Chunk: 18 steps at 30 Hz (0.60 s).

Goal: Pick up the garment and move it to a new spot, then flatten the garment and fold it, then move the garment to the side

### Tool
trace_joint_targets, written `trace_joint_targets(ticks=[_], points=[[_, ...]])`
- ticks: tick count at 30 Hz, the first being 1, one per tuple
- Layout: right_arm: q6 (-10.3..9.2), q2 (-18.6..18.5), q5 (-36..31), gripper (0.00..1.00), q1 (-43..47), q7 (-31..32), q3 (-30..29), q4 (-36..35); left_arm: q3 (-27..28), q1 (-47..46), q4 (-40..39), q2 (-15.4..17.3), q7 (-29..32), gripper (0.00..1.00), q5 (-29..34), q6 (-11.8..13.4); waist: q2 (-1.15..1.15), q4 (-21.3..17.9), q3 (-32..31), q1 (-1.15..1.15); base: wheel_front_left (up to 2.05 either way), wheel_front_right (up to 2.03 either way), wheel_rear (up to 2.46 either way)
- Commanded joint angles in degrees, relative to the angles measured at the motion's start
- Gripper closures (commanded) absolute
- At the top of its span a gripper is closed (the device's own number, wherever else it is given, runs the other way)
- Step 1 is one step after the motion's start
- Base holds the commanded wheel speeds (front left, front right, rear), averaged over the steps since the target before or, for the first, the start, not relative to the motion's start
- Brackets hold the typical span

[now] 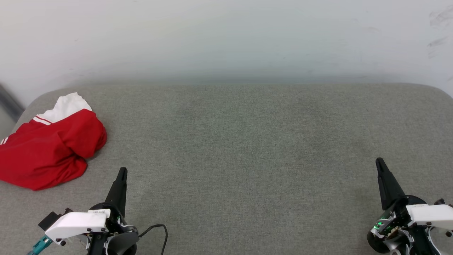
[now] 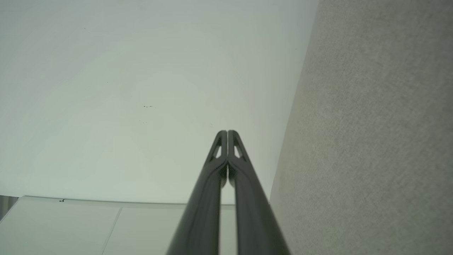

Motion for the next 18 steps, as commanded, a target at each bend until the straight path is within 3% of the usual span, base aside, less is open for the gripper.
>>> trace_joint_targets(ticks=[1, 17, 18], points=[[-0.02, 0.2, -0.3, 1.0, -0.7, 0.1, -0.1, 0.1, 0.1, -0.4, 0.0, -0.1, 0.1, 1.0, 0.0, -0.2, 0.0, 0.0, 0.0, 0.0, 0.0, 0.0, 0.0], [-0.02, 0.2, -0.3, 1.0, -0.7, 0.1, -0.1, 0.1, 0.1, -0.4, 0.0, -0.1, 0.1, 1.0, 0.0, -0.2, 0.0, 0.0, 0.0, 0.0, 0.0, 0.0, 0.0], [0.0, 0.0, 0.0, 0.0, 0.1, -0.1, 0.0, 0.1, -0.1, 0.1, 0.1, 0.0, -0.1, 0.0, 0.0, 0.0, 0.0, 0.0, 0.0, 0.0, 0.0, 0.0, 0.0]])
